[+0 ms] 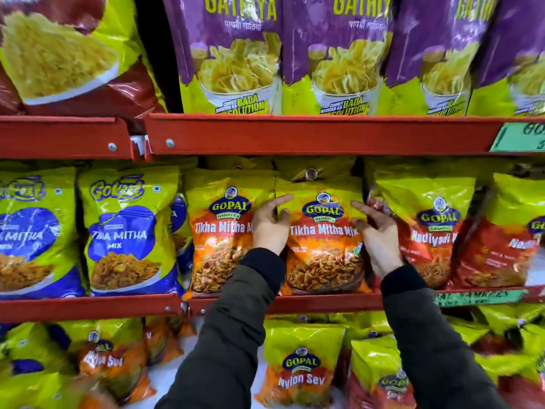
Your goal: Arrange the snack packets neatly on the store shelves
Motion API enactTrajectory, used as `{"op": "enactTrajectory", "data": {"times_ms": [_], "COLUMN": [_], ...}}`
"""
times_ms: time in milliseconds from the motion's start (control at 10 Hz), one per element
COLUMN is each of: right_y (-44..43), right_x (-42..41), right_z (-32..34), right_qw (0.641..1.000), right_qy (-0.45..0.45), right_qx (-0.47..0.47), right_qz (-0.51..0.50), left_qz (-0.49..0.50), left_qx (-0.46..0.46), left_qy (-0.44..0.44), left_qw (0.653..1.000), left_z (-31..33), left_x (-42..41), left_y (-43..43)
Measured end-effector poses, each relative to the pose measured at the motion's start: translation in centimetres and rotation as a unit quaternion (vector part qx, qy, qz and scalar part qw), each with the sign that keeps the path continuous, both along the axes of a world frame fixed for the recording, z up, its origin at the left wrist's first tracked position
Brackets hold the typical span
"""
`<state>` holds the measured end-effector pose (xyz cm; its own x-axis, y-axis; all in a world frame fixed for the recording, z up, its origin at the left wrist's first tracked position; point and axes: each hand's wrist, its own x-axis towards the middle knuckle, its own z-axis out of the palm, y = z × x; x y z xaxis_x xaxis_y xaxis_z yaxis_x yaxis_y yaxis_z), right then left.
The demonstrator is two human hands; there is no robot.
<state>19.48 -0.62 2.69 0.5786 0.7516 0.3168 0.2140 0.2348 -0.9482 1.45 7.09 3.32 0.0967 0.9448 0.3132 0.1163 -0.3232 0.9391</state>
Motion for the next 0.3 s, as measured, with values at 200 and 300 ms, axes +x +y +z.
{"op": "enactTrajectory", "data": {"times_ms": [200, 300], "right_y": [-0.1, -1.3], "right_x": [0.1, -0.9], "right_z": [-0.3, -0.2], "right_qw": [1.0, 0.995], "right_qy": [-0.009, -0.065], "right_qx": [-0.003, -0.036], "right_qz": [-0.01, -0.072], "left_qz": [-0.018, -0.024], "left_qx": [0.031, 0.043], "left_qy": [0.004, -0.05], "left_qw": [0.999, 0.998], "left_z": [0.6, 0.5], "left_x": [-0.9, -1.9], "left_y": [-1.5, -2.0]}}
